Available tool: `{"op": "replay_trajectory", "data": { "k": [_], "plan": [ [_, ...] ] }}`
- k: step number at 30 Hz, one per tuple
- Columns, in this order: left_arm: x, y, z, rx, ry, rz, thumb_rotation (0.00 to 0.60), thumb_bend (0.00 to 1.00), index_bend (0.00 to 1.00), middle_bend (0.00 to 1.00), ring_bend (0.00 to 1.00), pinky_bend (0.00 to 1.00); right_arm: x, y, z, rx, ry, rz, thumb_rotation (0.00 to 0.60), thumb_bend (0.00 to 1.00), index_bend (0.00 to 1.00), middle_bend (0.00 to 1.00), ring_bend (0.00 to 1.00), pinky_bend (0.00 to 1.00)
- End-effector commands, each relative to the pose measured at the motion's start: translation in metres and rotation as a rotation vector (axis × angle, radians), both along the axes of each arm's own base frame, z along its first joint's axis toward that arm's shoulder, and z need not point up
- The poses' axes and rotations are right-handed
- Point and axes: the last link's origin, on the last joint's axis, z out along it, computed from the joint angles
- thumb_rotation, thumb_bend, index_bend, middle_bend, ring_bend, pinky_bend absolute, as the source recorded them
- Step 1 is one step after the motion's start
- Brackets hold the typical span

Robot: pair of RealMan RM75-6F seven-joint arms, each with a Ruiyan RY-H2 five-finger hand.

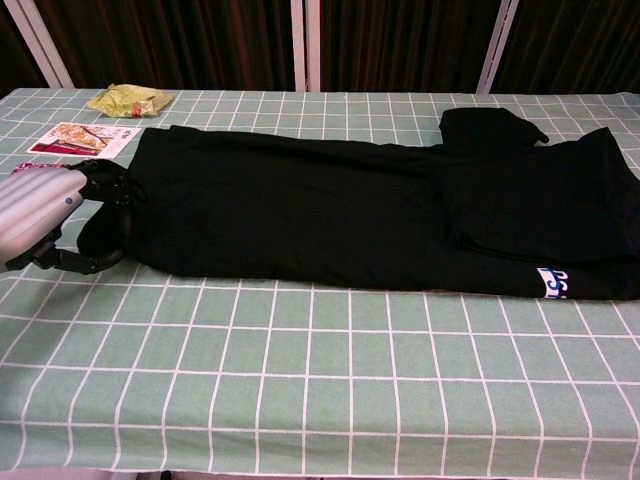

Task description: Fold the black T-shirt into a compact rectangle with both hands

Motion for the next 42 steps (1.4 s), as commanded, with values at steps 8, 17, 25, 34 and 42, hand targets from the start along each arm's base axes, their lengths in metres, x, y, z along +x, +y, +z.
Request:
{"op": "replay_trajectory", "data": {
  "k": [8, 17, 25, 34, 42],
  "plan": [
    [0.001, 0.000, -0.002, -0.009, 0.002, -0.002, 0.600, 0.41, 0.62, 0.29, 0.16, 0.24, -0.008, -0.007, -0.049, 0.053, 0.045, 0.094, 0.600, 0.16, 0.30, 0.09, 0.00, 0.00],
    [-0.003, -0.003, -0.004, -0.025, -0.040, 0.032, 0.600, 0.41, 0.63, 0.29, 0.16, 0.24, -0.019, -0.011, -0.062, 0.012, 0.087, 0.179, 0.600, 0.44, 0.63, 0.20, 0.00, 0.00],
    [-0.004, -0.027, 0.004, -0.021, -0.091, 0.032, 0.600, 0.42, 0.64, 0.29, 0.16, 0.24, -0.035, 0.014, -0.042, -0.010, 0.066, 0.181, 0.600, 0.45, 0.67, 0.21, 0.00, 0.00],
    [-0.009, -0.090, 0.015, -0.033, -0.105, 0.084, 0.600, 0.42, 0.64, 0.29, 0.16, 0.24, -0.043, 0.060, -0.024, -0.035, 0.048, 0.150, 0.600, 0.45, 0.67, 0.21, 0.00, 0.00],
    [-0.011, -0.110, 0.021, -0.049, -0.057, 0.114, 0.600, 0.31, 0.33, 0.19, 0.12, 0.22, -0.040, 0.071, -0.029, 0.005, 0.038, 0.121, 0.600, 0.14, 0.19, 0.05, 0.00, 0.00]
  ]
}}
